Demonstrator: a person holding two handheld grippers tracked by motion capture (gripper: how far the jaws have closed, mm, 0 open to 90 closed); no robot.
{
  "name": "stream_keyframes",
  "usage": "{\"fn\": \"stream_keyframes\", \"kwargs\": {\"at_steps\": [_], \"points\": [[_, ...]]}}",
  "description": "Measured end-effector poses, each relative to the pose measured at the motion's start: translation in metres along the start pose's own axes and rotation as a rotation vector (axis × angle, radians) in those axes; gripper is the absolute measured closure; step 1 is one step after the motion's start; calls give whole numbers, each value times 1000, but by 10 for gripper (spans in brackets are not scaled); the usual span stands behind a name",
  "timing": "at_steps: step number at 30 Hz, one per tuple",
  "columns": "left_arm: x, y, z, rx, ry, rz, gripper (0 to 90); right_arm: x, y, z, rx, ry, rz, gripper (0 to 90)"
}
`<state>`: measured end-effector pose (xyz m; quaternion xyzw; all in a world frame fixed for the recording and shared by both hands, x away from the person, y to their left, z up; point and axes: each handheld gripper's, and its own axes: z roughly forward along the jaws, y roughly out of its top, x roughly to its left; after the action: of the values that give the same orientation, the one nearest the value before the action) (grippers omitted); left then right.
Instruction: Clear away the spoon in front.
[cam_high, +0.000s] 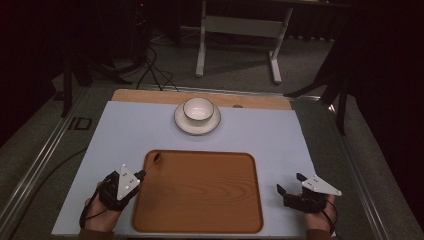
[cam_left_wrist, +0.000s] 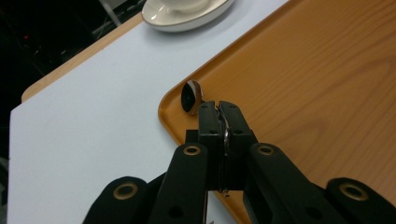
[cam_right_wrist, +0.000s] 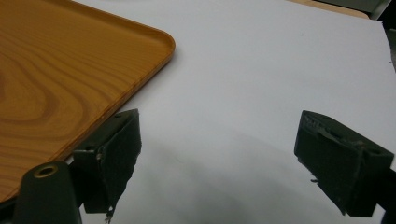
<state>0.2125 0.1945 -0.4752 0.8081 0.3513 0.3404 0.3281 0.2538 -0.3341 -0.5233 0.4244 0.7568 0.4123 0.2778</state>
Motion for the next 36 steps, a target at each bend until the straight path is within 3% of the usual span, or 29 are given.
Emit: {"fn": "stream_keyframes", "kwargs": {"at_steps": [15,19,28,36], "points": [[-8,-11,3,40,-16,-31,800,0,0,0,2,2,-1,146],[-12,-12,2,41,-26,-58,720,0,0,1,3,3,-2,146],[-23,-16,-5,-1,-110,-108,486,0,0,1,5,2,-5,146],[-12,-18,-2,-36,-117,-159,404,0,0,1,7,2,-5,146]]}}
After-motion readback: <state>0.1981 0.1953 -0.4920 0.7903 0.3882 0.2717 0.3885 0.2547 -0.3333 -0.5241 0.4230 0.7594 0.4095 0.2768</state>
